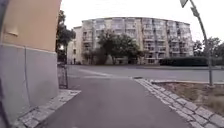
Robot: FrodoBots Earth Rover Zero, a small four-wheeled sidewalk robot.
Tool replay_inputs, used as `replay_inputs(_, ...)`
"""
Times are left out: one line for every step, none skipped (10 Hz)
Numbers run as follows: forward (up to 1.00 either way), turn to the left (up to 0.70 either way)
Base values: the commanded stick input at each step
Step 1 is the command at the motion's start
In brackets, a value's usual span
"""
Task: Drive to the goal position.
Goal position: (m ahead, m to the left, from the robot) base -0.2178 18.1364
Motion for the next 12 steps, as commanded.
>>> replay_inputs(0.45,0.00)
replay_inputs(0.45,0.00)
replay_inputs(0.45,0.00)
replay_inputs(0.45,0.00)
replay_inputs(0.45,0.00)
replay_inputs(0.45,0.00)
replay_inputs(0.45,0.00)
replay_inputs(0.45,0.00)
replay_inputs(0.45,0.00)
replay_inputs(0.45,0.00)
replay_inputs(0.45,0.00)
replay_inputs(0.45,0.00)
